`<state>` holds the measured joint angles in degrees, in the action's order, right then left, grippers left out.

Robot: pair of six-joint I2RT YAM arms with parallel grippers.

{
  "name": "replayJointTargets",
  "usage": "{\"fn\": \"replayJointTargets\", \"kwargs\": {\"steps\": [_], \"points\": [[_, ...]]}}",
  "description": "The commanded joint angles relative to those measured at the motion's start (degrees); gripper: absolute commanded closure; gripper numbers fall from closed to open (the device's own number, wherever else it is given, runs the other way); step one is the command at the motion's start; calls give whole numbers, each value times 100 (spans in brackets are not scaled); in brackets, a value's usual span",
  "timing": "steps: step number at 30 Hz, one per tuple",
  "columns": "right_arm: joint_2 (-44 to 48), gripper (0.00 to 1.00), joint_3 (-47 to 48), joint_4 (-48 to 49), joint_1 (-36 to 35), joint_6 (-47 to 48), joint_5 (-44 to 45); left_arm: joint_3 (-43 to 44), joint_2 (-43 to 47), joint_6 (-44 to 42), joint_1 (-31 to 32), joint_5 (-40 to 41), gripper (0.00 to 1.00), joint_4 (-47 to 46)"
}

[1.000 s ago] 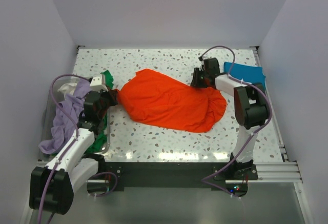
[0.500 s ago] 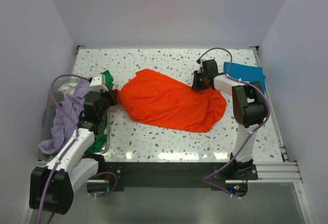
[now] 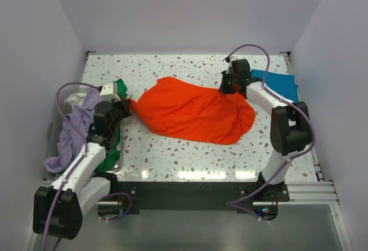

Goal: Fold and stack the t-shirts
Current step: Flatten the tshirt out

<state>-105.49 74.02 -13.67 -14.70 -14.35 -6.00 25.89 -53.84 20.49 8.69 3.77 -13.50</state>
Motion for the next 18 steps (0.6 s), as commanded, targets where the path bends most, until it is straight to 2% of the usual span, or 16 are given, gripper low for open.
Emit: {"fn": "replayJointTargets", "kwargs": {"steps": [1, 8, 15, 18], "points": [[879, 100, 166, -127, -15, 116, 424, 390, -47, -36, -16, 212, 100, -83], [1145, 95, 201, -294, -15, 169, 565, 452, -197, -45, -16, 150, 100, -109], [425, 91, 148, -145, -7, 55, 442, 391, -276, -36, -16, 72, 100, -180], [91, 84, 201, -127, -15, 37, 389, 391, -363, -28, -8, -17, 100, -215]]}}
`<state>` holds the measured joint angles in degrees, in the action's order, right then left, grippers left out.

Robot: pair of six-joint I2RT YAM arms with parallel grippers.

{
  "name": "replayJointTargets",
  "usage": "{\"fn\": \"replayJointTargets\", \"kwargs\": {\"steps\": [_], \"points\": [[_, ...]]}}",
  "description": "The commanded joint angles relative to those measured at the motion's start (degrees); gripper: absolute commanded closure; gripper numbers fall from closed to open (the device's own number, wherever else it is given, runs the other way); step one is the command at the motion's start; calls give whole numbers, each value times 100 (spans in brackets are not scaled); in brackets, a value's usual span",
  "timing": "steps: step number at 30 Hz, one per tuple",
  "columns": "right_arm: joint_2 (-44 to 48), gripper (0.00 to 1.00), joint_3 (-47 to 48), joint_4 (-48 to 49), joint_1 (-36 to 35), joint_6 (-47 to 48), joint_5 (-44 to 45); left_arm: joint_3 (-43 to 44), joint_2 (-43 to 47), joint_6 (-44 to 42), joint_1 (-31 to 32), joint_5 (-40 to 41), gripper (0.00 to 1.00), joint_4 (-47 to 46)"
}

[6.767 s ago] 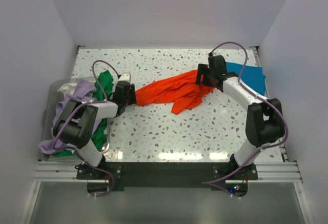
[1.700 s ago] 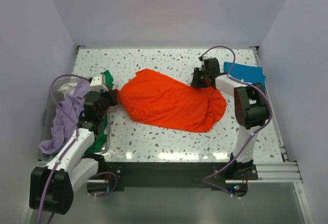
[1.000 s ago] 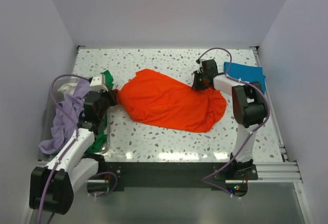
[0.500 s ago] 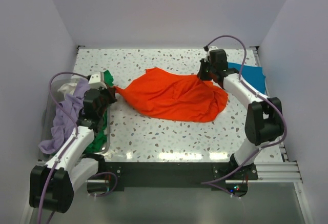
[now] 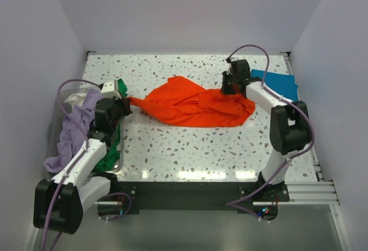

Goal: Fold and stack the t-shirts
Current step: Flatten the tshirt out

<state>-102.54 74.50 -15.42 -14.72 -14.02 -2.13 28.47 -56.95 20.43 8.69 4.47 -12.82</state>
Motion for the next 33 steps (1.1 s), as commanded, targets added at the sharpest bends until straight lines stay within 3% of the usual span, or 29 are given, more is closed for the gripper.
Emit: {"fn": "replayJointTargets", "kwargs": {"steps": [1, 10, 21, 33], "points": [[-257, 79, 170, 57, -13, -13, -7, 141, -88, -21, -16, -95, 100, -291], [-258, 62, 162, 83, -13, 13, 107, 141, -141, -21, -16, -113, 100, -326], [155, 65, -85, 223, -5, 5, 196, 98, -97, -3, -16, -148, 100, -318], [-73, 66, 12, 171, -4, 40, 196, 71, -1, 5, -16, -166, 100, -239]]}}
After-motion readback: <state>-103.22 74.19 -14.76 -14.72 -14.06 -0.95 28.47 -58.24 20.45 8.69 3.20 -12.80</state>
